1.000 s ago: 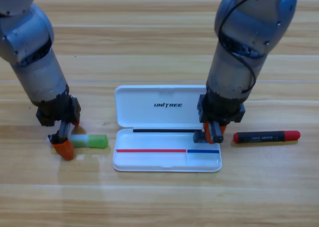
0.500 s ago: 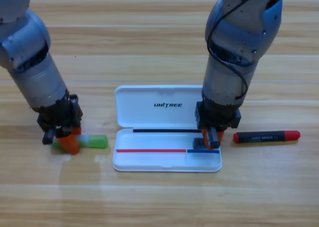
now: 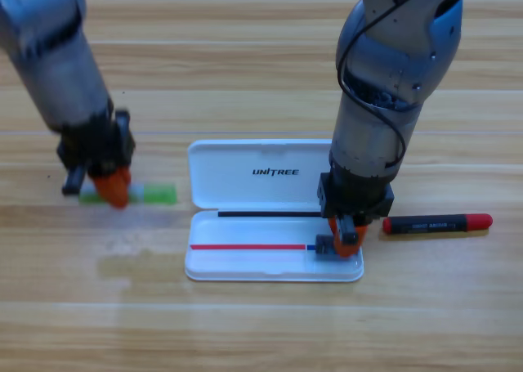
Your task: Clean up eraser and pencils
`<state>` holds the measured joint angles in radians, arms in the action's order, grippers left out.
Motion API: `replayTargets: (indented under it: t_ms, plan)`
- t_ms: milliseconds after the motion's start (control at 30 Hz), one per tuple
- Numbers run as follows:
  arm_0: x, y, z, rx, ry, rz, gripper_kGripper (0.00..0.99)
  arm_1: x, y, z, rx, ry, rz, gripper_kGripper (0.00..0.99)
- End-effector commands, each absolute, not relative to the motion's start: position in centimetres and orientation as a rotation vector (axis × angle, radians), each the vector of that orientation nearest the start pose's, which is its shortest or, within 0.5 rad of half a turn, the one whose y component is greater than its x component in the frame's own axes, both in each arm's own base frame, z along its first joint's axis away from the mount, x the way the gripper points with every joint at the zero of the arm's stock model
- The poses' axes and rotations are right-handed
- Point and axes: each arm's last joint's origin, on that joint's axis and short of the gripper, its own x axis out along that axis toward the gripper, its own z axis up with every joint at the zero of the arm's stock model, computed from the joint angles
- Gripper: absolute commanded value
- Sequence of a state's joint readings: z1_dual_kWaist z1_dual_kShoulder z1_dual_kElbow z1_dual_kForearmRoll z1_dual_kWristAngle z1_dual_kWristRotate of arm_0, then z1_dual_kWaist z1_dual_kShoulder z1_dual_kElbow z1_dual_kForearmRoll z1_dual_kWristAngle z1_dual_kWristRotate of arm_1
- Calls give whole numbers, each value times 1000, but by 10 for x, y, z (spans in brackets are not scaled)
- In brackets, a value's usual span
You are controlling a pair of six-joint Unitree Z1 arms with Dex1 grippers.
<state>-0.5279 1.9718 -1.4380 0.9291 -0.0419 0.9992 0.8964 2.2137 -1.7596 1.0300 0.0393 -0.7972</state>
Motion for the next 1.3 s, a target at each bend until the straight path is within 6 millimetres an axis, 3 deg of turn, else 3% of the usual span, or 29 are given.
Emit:
replayTargets:
  t_ms: [33, 133, 233, 367, 467, 533, 633, 767, 867, 1233, 1300]
  plan:
    - [301, -198, 290, 1161, 1058, -1164, 0, 265, 353, 190, -1282, 1152, 1350, 815]
    - [296, -204, 306, 1159, 1043, -1163, 0, 263, 351, 200, -1283, 1139, 1339, 851]
    - [293, -207, 312, 1158, 1042, -1163, 0, 254, 338, 236, -1274, 1108, 1336, 902]
    - [289, -212, 314, 1154, 1047, -1167, 0, 234, 307, 284, -1252, 1075, 1331, 953]
    - [285, -220, 316, 1150, 1038, -1175, 0, 237, 279, 294, -1219, 1096, 1279, 989]
    - [282, -228, 317, 1151, 1030, -1186, 0, 248, 261, 290, -1197, 1138, 1232, 990]
    - [277, -243, 315, 1145, 1023, -1216, 0, 273, 242, 267, -1170, 1197, 1163, 989]
    - [273, -268, 299, 1134, 1047, -1273, 0, 310, 232, 231, -1202, 1232, 1120, 985]
    - [270, -287, 282, 1141, 1069, -1313, 0, 326, 232, 209, -1231, 1231, 1126, 980]
    - [269, -332, 226, 1145, 1134, -1360, 0, 344, 243, 173, -1260, 1239, 1182, 891]
    - [269, -336, 220, 1144, 1140, -1361, 0, 344, 244, 171, -1256, 1238, 1199, 822]
